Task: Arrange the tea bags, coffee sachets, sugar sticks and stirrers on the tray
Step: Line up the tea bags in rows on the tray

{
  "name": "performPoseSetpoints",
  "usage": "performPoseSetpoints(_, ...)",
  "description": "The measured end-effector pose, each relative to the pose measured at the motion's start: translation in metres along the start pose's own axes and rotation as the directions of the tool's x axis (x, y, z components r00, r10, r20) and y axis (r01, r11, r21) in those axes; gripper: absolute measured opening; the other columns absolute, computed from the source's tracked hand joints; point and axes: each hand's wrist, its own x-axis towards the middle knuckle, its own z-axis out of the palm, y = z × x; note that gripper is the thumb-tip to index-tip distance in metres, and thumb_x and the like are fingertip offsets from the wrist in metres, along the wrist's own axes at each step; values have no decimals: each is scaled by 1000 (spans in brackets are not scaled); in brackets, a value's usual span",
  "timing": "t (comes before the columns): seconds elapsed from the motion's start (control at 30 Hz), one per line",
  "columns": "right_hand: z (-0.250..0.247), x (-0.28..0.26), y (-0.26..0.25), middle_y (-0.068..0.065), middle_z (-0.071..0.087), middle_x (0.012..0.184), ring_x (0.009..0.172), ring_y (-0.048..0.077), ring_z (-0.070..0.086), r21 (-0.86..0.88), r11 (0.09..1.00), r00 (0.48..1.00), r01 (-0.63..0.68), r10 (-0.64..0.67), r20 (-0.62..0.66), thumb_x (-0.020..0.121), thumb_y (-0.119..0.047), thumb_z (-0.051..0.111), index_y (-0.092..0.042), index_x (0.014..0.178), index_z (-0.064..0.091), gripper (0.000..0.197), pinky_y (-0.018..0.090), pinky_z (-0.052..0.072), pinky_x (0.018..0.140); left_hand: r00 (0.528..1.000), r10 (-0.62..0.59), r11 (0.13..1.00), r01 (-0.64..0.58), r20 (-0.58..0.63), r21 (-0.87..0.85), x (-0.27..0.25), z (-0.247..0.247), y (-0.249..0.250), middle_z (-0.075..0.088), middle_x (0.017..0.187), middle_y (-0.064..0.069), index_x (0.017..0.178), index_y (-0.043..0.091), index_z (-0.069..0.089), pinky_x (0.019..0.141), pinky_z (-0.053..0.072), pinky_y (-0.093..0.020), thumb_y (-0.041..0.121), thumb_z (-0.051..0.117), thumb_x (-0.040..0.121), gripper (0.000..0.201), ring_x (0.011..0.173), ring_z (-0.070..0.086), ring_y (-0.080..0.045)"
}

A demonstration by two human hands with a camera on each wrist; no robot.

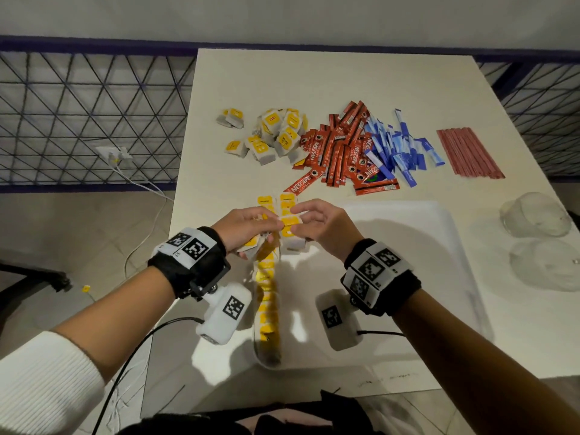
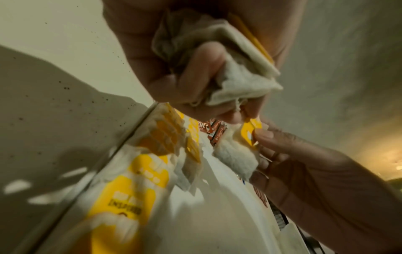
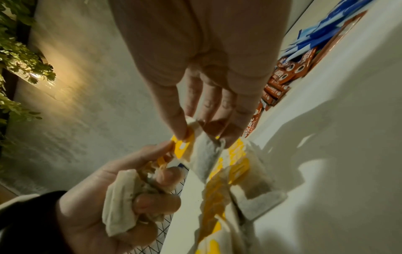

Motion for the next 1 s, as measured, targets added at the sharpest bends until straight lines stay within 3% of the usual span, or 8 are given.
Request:
performPoseSetpoints(0.17,-5,-2,12,-4,58,59,62,15,54,-132,988,994,-82,91,61,82,-7,65,-17,81,61,10,30,49,71,996,-16,995,7,89,102,-3,6,0,62,52,8,70,24,69,82,40,-30,32,76,70,11,69,54,-15)
performPoseSetpoints(0.3,-6,-7,21,2,57,67,61,15,53,-204,975,985,-92,119,126,86,-5,60,-6,94,60,8,20,45,59,990,-89,976,65,107,208,-6,9,1,65,62,2,74,21,66,73,40,-17,15,67,83,10,62,55,-5)
performPoseSetpoints(0.4,-2,-7,31,2,55,64,60,16,51,-241,962,982,-129,158,105,85,-3,60,0,98,62,14,25,46,62,992,-90,974,68,92,216,-10,5,2,69,84,-11,66,27,70,80,43,-24,22,74,72,9,58,58,0)
performPoseSetpoints(0.47,1,-4,36,1,55,63,59,14,51,-267,953,981,-143,172,90,84,-6,61,-8,91,61,7,31,48,69,994,-91,973,76,60,218,-11,2,4,71,92,-12,62,30,71,87,46,-35,38,75,57,10,70,60,-7)
performPoseSetpoints(0.6,8,5,39,-5,54,60,60,11,50,-312,941,990,-132,142,7,85,-14,60,-25,70,53,20,31,46,78,996,-88,970,87,-8,227,-12,-3,4,70,98,-13,70,25,68,90,49,-43,35,73,61,15,75,58,-15)
performPoseSetpoints(0.73,13,7,39,-3,56,70,77,15,50,-327,943,997,-68,55,-50,85,-16,63,-12,88,66,6,22,42,69,991,-111,955,126,-69,270,-9,-8,2,61,62,6,71,28,63,64,48,-29,29,67,80,10,72,54,-13)
performPoseSetpoints(0.83,12,12,40,3,58,83,83,13,50,-338,941,998,-29,9,-62,85,-18,65,-5,99,68,20,18,35,72,989,-119,941,140,-87,308,-12,-9,6,57,64,7,75,28,60,48,40,-21,28,62,85,10,60,49,-8)
performPoseSetpoints(1.0,8,20,36,-12,49,64,83,14,52,-288,956,998,-61,57,-22,85,-18,65,-3,100,68,22,24,42,81,989,-108,912,140,-103,385,-11,-7,13,58,66,7,77,29,59,45,41,-22,31,65,83,9,54,47,-12)
